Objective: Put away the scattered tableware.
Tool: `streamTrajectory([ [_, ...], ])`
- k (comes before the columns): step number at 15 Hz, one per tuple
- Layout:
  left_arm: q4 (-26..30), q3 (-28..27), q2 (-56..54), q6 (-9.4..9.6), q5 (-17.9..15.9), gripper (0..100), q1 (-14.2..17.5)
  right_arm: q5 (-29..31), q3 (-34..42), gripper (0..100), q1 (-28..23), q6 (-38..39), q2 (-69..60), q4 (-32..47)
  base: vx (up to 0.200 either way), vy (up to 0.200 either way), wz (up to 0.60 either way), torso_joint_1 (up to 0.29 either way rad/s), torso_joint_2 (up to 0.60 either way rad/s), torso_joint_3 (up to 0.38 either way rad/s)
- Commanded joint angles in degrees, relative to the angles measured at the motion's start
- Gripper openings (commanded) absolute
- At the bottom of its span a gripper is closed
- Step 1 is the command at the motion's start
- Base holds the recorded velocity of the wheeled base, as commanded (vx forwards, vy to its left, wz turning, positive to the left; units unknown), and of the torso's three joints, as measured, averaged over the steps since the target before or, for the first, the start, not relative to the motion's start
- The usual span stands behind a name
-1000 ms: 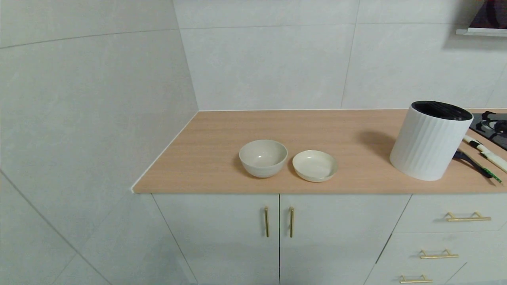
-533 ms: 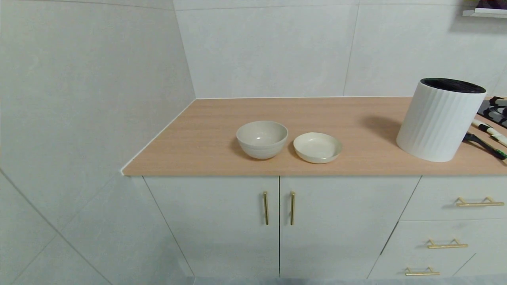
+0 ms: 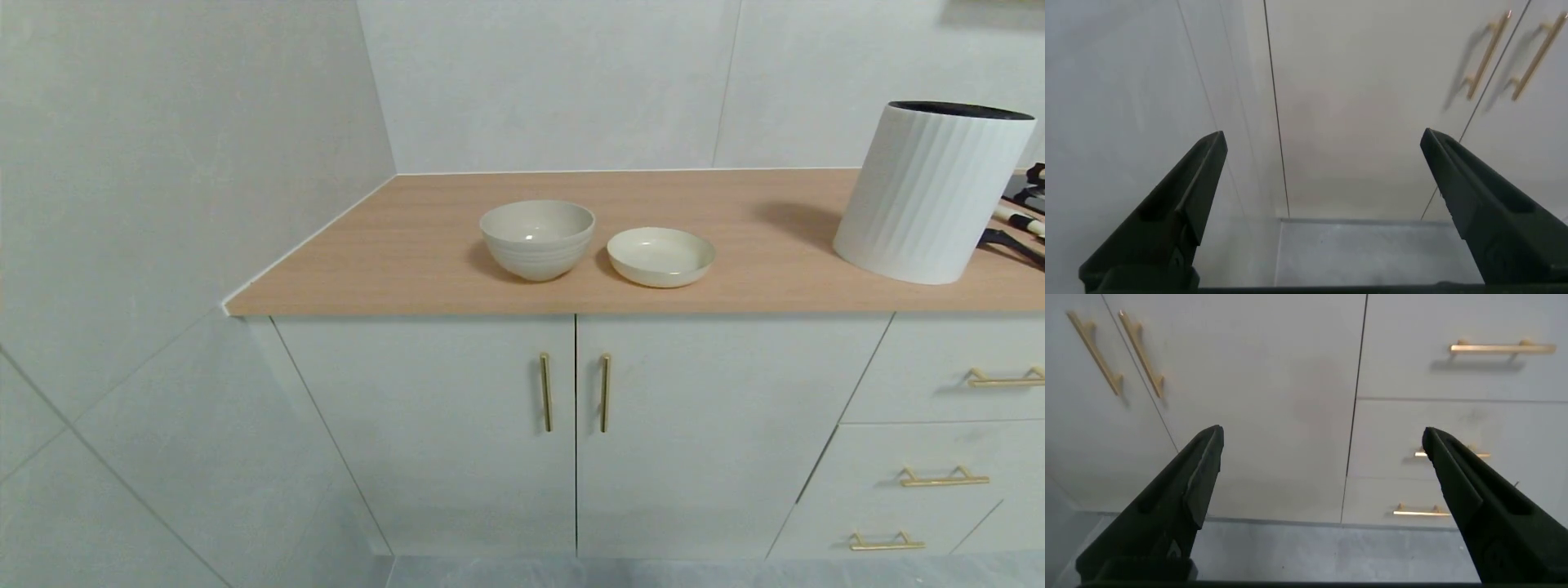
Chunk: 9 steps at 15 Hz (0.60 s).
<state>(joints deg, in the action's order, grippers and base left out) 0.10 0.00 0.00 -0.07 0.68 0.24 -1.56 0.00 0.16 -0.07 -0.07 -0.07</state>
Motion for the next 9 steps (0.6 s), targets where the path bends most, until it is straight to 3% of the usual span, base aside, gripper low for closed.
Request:
streamTrajectory([
  [1,0.0,0.0,0.0,-0.01,0.0,100,0.0,0.0,0.0,100,0.0,0.0,0.1,0.0,0.0,0.0,0.0,-0.163,0.46,0.3],
  [9,0.0,0.0,0.1,-0.01,0.0,100,0.0,0.0,0.0,100,0.0,0.0,0.1,0.0,0.0,0.0,0.0,-0.123,0.44,0.309],
])
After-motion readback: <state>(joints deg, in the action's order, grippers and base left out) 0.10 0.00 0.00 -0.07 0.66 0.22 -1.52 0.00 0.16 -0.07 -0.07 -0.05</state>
